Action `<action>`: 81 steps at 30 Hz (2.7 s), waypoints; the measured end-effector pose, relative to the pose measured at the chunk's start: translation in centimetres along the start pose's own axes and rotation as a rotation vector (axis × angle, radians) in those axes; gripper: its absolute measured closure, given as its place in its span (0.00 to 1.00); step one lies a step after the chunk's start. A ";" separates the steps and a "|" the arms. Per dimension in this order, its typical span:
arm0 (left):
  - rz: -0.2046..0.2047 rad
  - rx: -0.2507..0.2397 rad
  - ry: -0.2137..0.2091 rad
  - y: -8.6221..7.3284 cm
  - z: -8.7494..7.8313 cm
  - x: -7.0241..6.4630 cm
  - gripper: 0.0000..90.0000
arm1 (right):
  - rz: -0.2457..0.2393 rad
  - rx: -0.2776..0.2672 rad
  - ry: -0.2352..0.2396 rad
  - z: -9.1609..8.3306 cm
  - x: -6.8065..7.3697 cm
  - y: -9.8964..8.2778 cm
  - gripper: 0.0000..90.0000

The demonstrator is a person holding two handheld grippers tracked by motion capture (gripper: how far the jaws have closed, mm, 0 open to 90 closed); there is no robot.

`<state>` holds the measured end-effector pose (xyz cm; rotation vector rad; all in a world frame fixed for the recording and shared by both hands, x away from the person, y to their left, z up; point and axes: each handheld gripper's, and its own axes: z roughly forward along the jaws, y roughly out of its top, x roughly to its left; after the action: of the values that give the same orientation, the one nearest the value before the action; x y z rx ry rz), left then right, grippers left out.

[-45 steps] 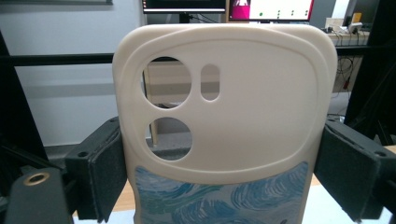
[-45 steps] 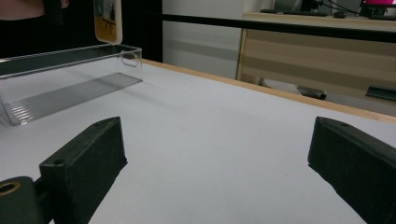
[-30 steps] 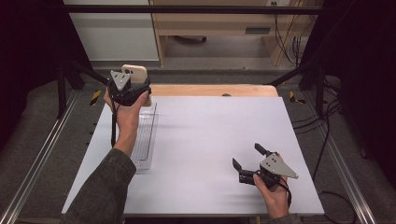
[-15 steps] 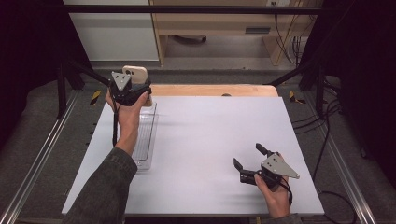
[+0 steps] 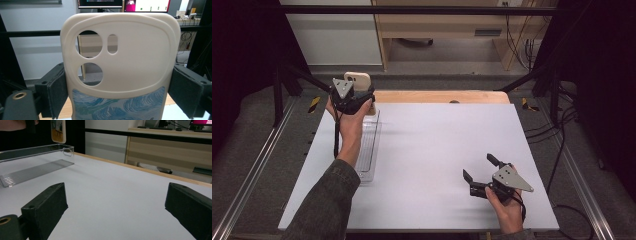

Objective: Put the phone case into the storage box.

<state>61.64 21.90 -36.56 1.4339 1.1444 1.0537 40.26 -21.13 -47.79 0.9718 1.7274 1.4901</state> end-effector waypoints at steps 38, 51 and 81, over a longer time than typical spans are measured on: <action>0.002 0.040 0.011 -2.6 1.1 0.0 0.12 | 0.005 0.008 0.004 0.0 -0.1 -0.1 0.04; -0.002 0.059 0.024 -3.6 1.4 0.5 0.12 | -0.001 0.009 0.007 0.1 -0.1 -0.1 0.04; -0.002 0.099 0.019 -4.4 1.8 0.4 0.12 | 0.004 0.014 0.009 0.2 -0.1 -0.2 0.04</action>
<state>62.86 22.35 -41.18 1.5027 1.2258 1.0236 40.45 -21.17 -48.01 0.9783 1.7455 1.4887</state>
